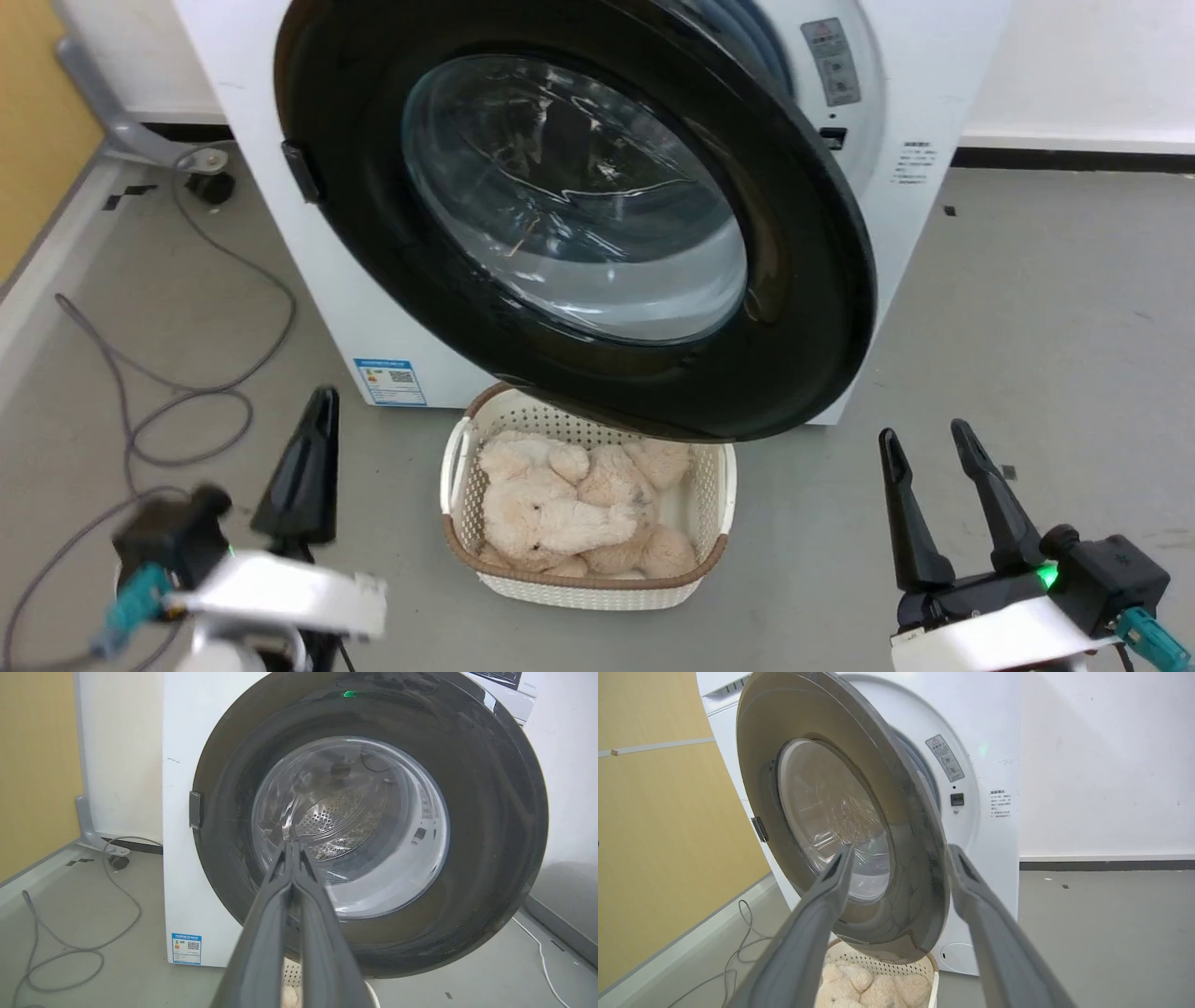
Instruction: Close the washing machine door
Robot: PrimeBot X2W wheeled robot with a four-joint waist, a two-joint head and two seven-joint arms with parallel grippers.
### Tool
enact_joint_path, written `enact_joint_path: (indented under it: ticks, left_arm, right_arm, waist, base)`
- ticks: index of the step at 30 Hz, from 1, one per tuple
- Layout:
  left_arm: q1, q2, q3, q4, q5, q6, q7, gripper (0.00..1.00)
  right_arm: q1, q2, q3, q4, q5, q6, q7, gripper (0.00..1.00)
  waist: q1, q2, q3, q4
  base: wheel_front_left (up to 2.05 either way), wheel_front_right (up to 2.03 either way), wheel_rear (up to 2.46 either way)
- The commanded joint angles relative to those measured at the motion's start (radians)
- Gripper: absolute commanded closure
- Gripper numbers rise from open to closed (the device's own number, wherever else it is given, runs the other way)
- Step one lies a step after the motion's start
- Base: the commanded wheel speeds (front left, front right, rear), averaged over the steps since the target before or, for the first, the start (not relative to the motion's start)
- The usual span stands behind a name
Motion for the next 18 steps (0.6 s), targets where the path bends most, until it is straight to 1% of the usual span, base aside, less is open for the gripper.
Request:
enact_joint_path:
  ticks: [1, 4, 5, 6, 7, 8, 11, 16, 17, 18]
  left_arm:
    - [0.060, -0.044, 0.032, -0.035, 0.062, -0.002, -0.005, 1.00]
    - [0.124, -0.108, 0.077, -0.079, 0.155, -0.021, -0.005, 1.00]
    - [0.124, -0.108, 0.077, -0.079, 0.155, -0.021, -0.005, 1.00]
    - [0.143, -0.125, 0.084, -0.083, 0.184, -0.030, -0.005, 1.00]
    - [0.161, -0.138, 0.087, -0.081, 0.212, -0.037, -0.005, 0.74]
    - [0.176, -0.149, 0.085, -0.076, 0.237, -0.045, -0.005, 0.00]
    - [0.192, -0.177, 0.092, -0.056, 0.275, -0.074, -0.005, 0.00]
    - [0.174, -0.199, 0.113, -0.061, 0.343, -0.107, -0.005, 0.00]
    - [0.172, -0.205, 0.115, -0.062, 0.350, -0.112, -0.005, 0.00]
    - [0.170, -0.211, 0.118, -0.062, 0.357, -0.117, -0.005, 0.00]
  right_arm:
    - [0.016, 0.001, 0.002, -0.003, -0.007, 0.001, -0.005, 0.00]
    - [0.018, 0.001, 0.004, 0.000, -0.007, 0.001, -0.005, 0.00]
    - [0.018, 0.001, 0.004, 0.000, -0.007, 0.001, -0.005, 0.00]
    - [0.019, 0.001, 0.005, 0.001, -0.007, 0.001, -0.005, 0.00]
    - [0.020, 0.001, 0.006, 0.003, -0.007, 0.001, -0.005, 0.00]
    - [0.022, 0.001, 0.008, 0.005, -0.006, 0.001, -0.005, 0.00]
    - [0.026, 0.001, 0.015, 0.011, -0.006, 0.001, -0.005, 0.00]
    - [0.026, -0.001, 0.027, 0.021, -0.019, 0.001, -0.005, 0.00]
    - [0.025, -0.003, 0.031, 0.023, -0.018, 0.001, -0.005, 0.15]
    - [0.024, -0.005, 0.031, 0.023, -0.019, 0.001, -0.005, 0.73]
  waist:
    - [0.0000, 0.0000, 0.000, 0.005]
    - [0.0000, 0.0000, 0.000, 0.007]
    - [0.0000, 0.0000, 0.000, 0.007]
    - [0.0000, 0.0000, 0.000, 0.008]
    - [0.0000, 0.0000, -0.001, 0.008]
    - [0.0000, 0.0000, -0.002, 0.009]
    - [0.0000, 0.0000, -0.001, 0.014]
    - [0.0000, 0.0000, 0.005, 0.026]
    - [0.0000, 0.0000, 0.007, 0.028]
    - [0.0000, 0.0000, 0.009, 0.031]
  base:
    - [0.00, 0.00, 0.00]
    - [0.00, 0.00, 0.00]
    - [0.00, 0.00, 0.00]
    - [0.00, 0.00, 0.00]
    - [0.00, 0.00, 0.00]
    - [0.00, 0.00, 0.00]
    - [0.00, 0.00, 0.00]
    - [0.00, 0.00, 0.00]
    - [0.00, 0.00, 0.00]
    - [0.00, 0.00, 0.00]
